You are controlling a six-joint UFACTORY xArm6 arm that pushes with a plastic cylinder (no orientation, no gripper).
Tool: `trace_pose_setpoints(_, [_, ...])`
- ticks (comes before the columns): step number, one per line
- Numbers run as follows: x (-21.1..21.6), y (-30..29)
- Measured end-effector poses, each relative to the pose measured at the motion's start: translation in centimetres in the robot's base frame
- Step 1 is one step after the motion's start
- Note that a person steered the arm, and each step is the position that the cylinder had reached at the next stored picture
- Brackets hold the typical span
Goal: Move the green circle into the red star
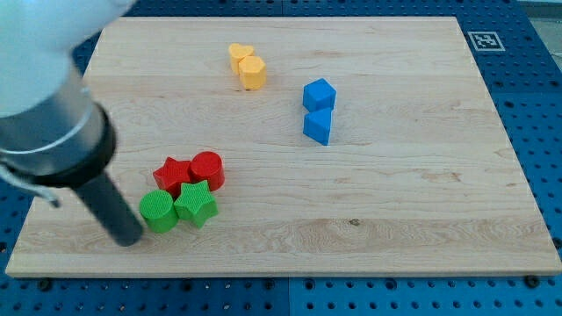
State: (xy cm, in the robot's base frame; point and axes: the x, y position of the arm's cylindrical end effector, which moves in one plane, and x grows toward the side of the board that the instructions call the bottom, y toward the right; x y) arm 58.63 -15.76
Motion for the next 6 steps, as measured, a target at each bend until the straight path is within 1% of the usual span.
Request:
trace_pose_setpoints(1, [-0.2,5.1])
trace_pose_setpoints(3, [-0.4,8.1])
trace_pose_setpoints(4, [-0.6,7.4])
trace_pose_setpoints(5, [-0.6,3.5])
trace_pose_setpoints(6, [-1.4,2.2])
